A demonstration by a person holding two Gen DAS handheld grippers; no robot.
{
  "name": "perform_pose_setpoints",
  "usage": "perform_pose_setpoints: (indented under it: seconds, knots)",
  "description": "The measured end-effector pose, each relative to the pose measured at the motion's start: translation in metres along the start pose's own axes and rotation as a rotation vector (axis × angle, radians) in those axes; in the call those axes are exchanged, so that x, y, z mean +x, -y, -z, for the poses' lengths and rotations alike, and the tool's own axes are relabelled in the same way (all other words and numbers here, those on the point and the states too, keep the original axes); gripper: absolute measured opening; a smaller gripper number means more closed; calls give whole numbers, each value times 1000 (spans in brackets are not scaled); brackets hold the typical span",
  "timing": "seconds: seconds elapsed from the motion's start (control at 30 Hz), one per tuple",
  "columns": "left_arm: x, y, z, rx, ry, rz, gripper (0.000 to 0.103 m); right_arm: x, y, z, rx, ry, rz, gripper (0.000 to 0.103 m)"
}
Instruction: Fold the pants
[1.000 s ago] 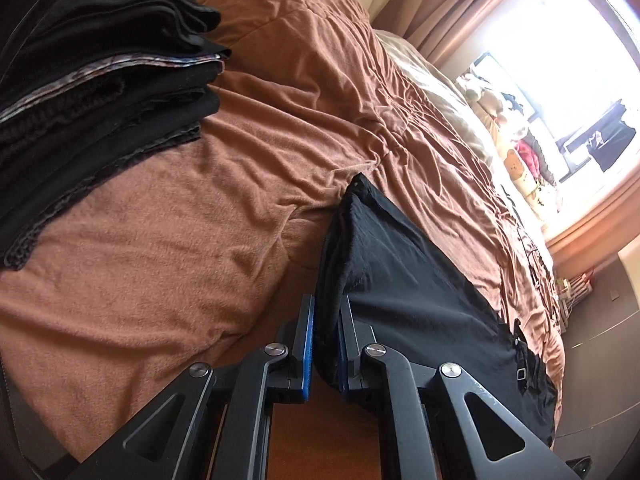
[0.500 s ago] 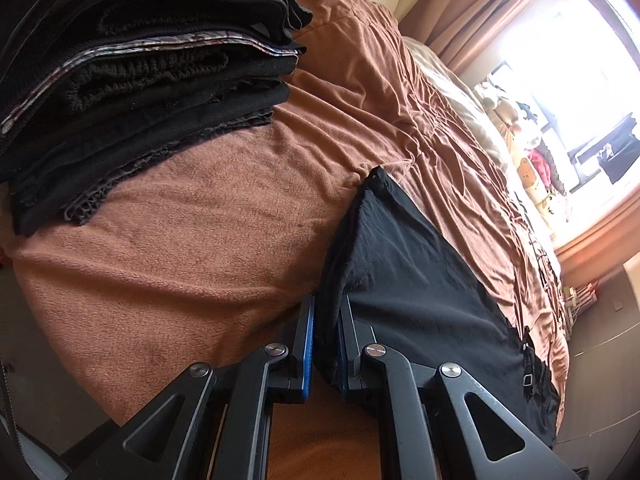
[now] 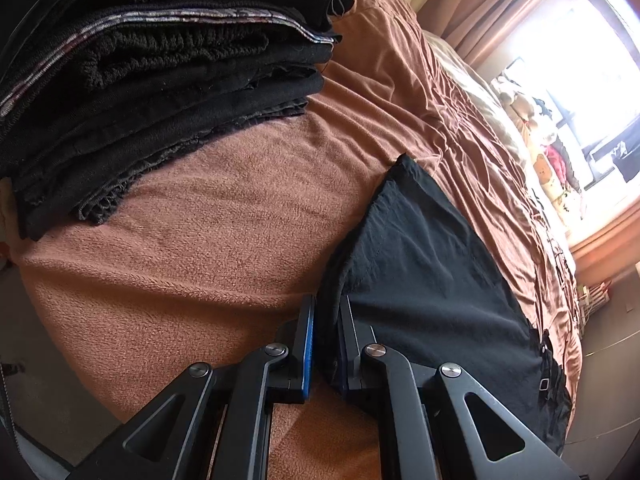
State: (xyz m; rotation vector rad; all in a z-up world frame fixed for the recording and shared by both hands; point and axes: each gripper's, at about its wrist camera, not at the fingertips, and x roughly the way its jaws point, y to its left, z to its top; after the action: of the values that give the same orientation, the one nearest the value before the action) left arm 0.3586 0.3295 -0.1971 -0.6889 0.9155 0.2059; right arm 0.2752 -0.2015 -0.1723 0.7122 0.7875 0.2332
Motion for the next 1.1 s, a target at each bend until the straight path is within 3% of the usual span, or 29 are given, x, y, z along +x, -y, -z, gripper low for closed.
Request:
perform_pose_setpoints:
  seconds: [0.1,0.17,0.23,0.27,0.43,0.63,0.87,1.1]
  knots:
    - [8,2,2,11,-35,-46,16,8,1,-4,-1,-39,49,6]
    - [8,4,4,40,-36,-53,28,6,1,-7,-5,-50,62,26]
    - [7,4,4,53,-28,-61,33,-5,2,-8,-6,-16,79,48]
    - [6,3,3,46,-27,-66,35,-14,5,-9,-1,15,91,53]
    - [-2,10,4,50,-3,-77,35,-58,33,-23,54,134,148,54]
    - [-12,26,4,62,30,-75,50,-99,79,-49,184,283,186,53]
    - [-23,42,10,50,43,-68,56,-108,126,-71,297,338,213,54]
    - [-27,61,23,63,39,-70,57,-110,154,-82,362,388,149,54]
